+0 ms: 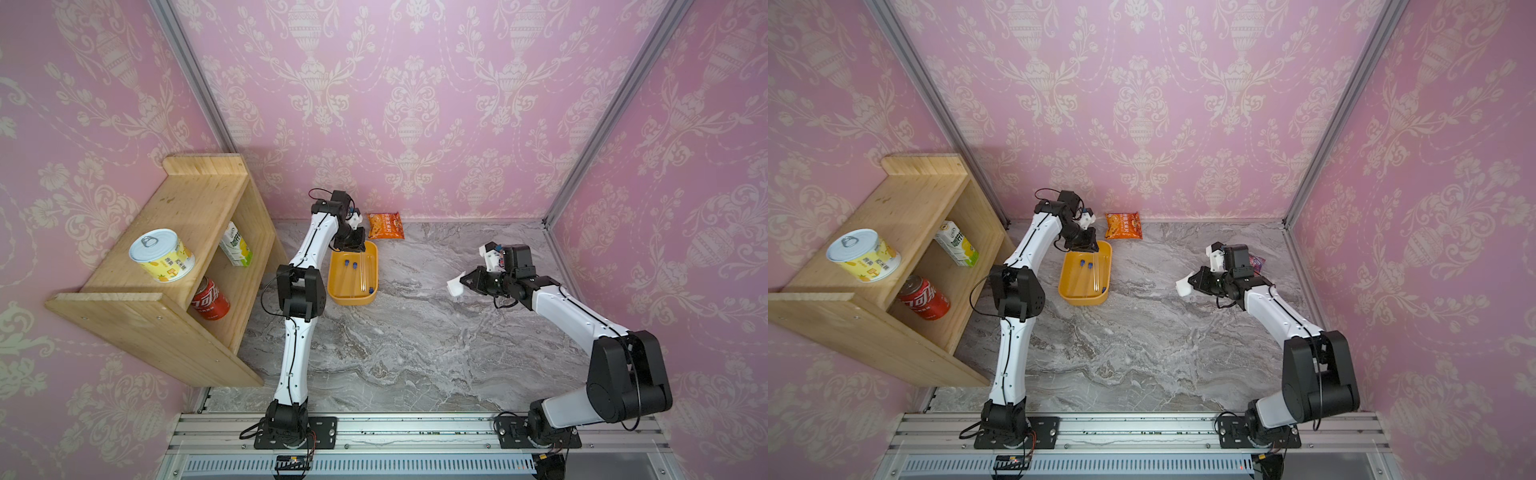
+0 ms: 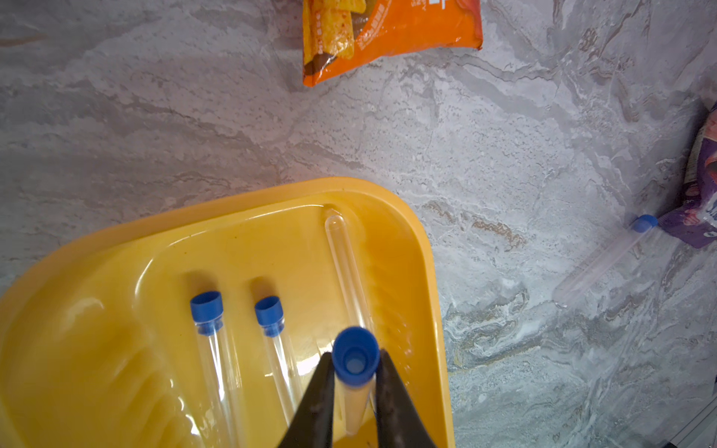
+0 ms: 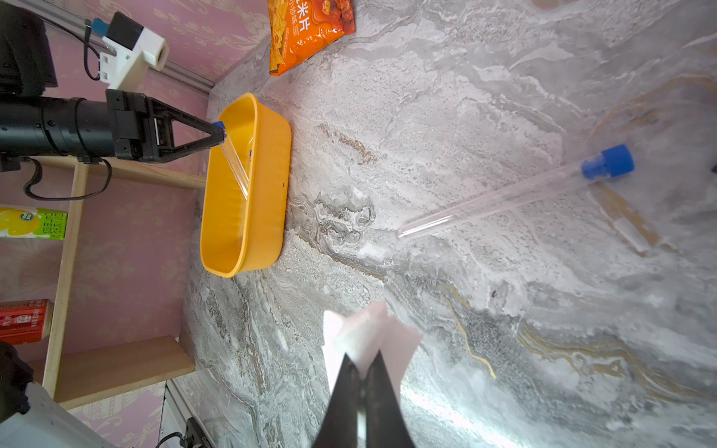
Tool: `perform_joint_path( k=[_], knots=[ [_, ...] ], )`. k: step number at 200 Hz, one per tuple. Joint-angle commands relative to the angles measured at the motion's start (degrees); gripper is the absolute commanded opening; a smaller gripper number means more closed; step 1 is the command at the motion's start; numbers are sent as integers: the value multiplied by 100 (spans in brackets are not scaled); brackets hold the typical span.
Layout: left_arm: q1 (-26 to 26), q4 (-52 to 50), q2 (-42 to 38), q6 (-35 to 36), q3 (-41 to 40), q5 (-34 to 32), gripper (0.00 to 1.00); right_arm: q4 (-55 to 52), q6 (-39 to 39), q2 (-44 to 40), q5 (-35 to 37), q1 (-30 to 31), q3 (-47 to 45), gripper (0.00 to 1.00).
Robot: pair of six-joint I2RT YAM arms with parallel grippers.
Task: Wipe the exteriors of test tubes
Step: Place the test tube in the storage box.
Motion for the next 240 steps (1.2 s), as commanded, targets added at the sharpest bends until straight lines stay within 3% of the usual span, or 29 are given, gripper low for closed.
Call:
perform_joint_path(
  k=[1, 150, 240],
  knots=[
    [31, 158, 44, -49, -185, -47, 20, -17, -39, -45, -92, -45, 4, 0],
    [-125, 381, 244, -27, -597, -512, 21, -115, 21, -303, -107, -59, -223, 0],
    [-179, 434, 14, -109, -614, -643, 37, -769, -270, -588, -166, -54, -591, 0]
  ],
)
